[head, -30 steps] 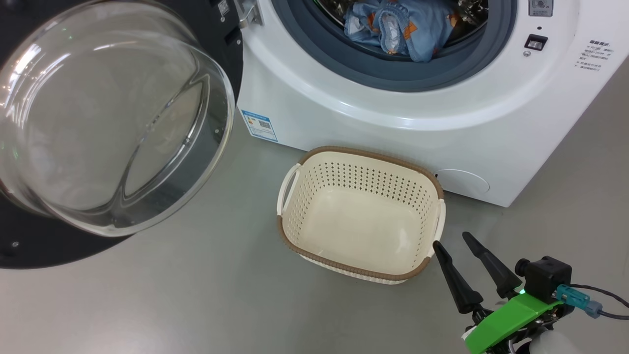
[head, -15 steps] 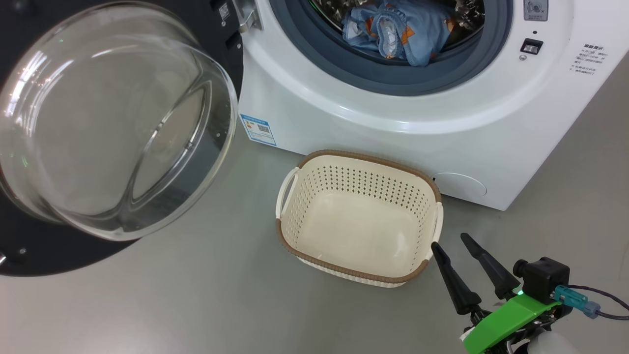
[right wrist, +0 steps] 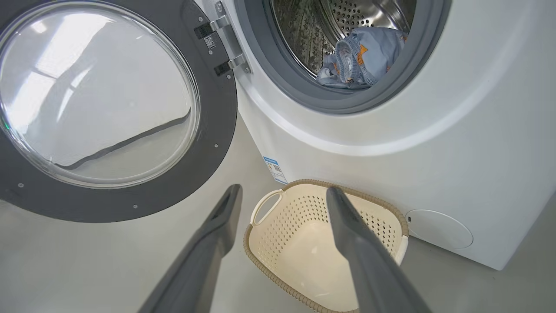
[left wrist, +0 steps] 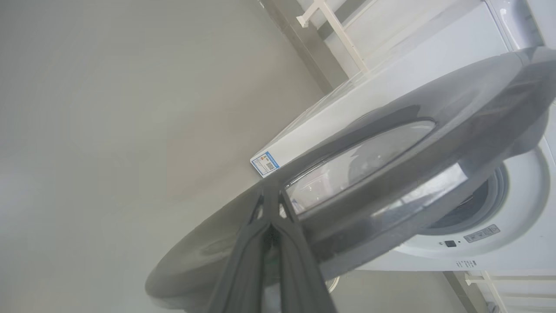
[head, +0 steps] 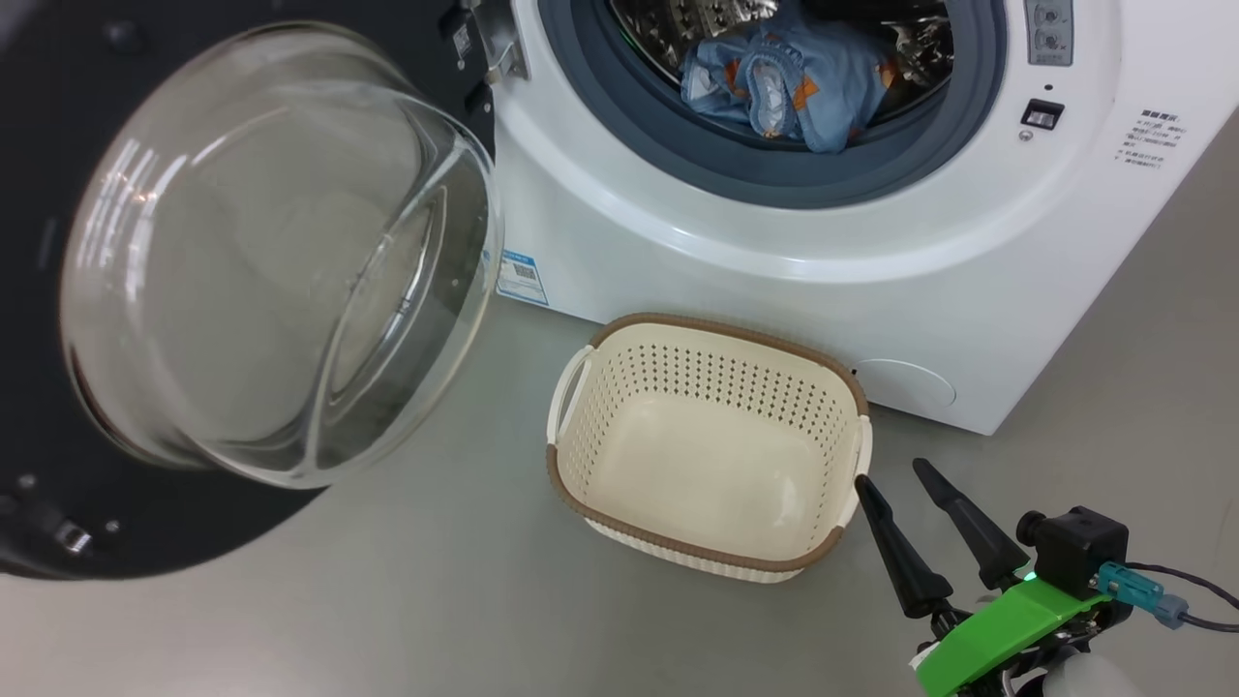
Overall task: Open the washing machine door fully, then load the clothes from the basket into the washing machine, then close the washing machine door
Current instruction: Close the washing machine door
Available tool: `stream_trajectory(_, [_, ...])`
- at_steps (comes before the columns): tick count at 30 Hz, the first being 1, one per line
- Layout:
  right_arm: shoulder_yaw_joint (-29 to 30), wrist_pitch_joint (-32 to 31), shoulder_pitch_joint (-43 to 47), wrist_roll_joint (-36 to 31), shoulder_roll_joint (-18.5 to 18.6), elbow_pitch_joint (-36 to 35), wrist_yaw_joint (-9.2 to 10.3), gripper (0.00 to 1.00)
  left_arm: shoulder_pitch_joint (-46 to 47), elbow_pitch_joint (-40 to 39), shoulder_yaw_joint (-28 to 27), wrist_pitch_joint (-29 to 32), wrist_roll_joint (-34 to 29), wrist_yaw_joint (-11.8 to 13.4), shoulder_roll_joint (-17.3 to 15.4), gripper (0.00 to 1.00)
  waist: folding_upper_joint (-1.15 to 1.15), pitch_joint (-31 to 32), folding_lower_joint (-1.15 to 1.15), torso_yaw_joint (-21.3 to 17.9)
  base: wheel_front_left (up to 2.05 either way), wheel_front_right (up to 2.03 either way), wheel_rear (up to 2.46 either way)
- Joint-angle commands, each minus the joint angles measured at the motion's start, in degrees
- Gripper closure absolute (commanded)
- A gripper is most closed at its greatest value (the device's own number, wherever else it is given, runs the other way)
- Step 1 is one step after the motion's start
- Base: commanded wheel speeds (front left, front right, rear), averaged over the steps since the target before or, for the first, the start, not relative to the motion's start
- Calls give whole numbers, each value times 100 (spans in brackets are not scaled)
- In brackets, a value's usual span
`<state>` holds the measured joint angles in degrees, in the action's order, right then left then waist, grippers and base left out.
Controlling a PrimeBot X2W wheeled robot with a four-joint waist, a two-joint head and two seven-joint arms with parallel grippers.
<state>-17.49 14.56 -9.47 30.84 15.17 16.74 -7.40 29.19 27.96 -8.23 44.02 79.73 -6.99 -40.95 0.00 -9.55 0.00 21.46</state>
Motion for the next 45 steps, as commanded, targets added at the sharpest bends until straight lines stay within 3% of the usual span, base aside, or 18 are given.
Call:
stream_trajectory(1, [-57, 44, 35, -26, 6, -123, -9, 0, -35, -414, 37, 223, 163, -49, -107, 100, 0, 57, 0, -13, 0, 0, 0])
stream_trajectory(23, [194, 44, 265, -315, 127, -146, -9, 0, -765, -2580, 628, 967, 798, -49, -59, 100, 0, 328, 0, -318, 0, 0, 0])
stream_trajectory(34, [277, 44, 398, -397, 101, -186, -9, 0, -1049, -3381, 1061, 933, 824, -49, 318, 100, 0, 461, 0, -718, 0, 0, 0])
stream_trajectory(45, [295, 44, 384, -479, 88, -223, -9, 0, -816, -3487, 1567, 719, 601, -49, 800, 100, 0, 437, 0, -1273, 0, 0, 0])
